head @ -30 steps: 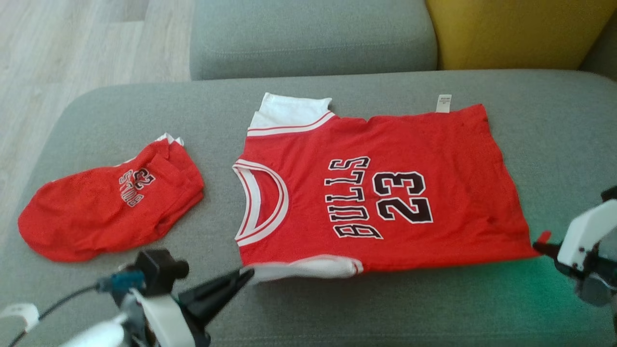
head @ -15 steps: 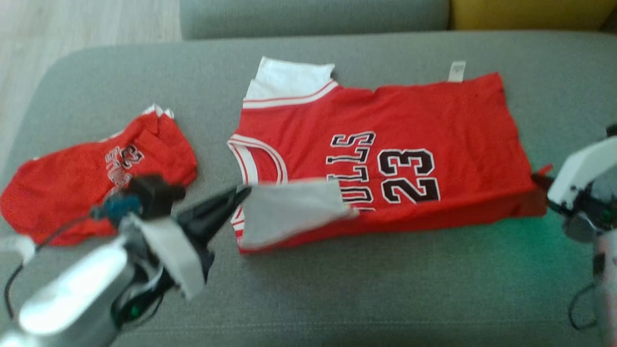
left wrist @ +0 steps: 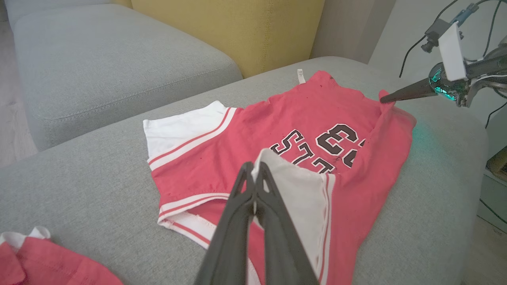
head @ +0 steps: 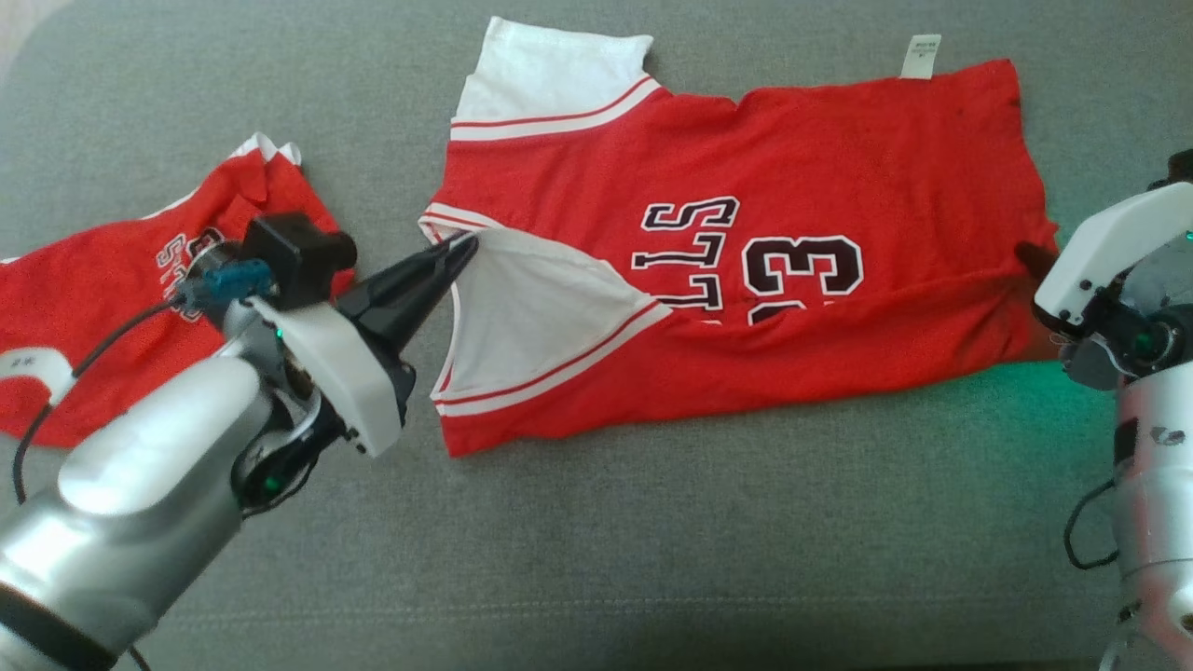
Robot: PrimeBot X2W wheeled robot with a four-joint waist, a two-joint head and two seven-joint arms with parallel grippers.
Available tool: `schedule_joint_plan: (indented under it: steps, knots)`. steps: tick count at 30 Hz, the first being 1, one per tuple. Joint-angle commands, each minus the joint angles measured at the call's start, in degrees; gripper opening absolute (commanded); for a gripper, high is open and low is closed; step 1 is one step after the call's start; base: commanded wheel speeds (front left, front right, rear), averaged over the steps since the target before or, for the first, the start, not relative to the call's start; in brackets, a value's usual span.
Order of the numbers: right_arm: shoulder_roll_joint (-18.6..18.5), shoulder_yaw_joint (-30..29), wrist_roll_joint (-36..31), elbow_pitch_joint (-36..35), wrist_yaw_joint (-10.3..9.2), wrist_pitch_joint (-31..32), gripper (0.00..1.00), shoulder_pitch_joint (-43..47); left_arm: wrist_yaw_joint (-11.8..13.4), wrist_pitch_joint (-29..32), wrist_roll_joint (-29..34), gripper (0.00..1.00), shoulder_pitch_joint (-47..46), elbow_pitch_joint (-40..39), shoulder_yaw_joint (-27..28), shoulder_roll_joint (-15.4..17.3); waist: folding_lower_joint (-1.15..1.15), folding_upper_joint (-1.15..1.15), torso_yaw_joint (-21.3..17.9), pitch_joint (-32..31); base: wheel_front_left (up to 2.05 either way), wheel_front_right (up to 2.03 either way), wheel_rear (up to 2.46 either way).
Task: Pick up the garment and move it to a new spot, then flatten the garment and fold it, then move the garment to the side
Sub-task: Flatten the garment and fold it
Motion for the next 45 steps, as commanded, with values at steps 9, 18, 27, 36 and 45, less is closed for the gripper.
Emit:
schedule_joint_plan:
  steps: [9,18,27,36,45]
  knots:
    - [0.6,1.5,-0.9,0.0,-0.04,-5.9,1.0,-3.4,0.2,-4.1,0.0,1.0,-7.5,8.6,0.9,-1.5,-0.01,0.0,-0.9,1.4,0.0,0.0,0.0]
    - [0.9,7.9,6.4,-5.3,-0.04,-18.5,1.0,0.7,7.5,-5.0,3.2,1.0,-2.9,10.0,12.6,-7.4,-0.01,0.0,-1.1,-1.1,0.0,0.0,0.0]
    - [-3.6,19.4,11.6,-18.0,-0.04,-34.8,1.0,13.5,13.1,-5.0,10.2,1.0,14.3,-1.4,28.7,-13.6,-0.01,0.0,-1.4,-5.5,0.0,0.0,0.0]
    - [-3.0,20.4,7.5,-25.4,-0.04,-51.7,1.0,28.3,12.7,-5.0,19.4,1.0,27.9,-4.3,35.4,-21.6,-0.01,0.0,-0.6,-8.6,0.0,0.0,0.0]
    - [0.4,22.5,-2.6,-27.1,-0.04,-55.7,1.0,33.0,11.7,-5.0,27.2,1.0,35.5,-2.5,39.9,-28.0,-0.01,0.0,-2.0,-8.7,0.0,0.0,0.0]
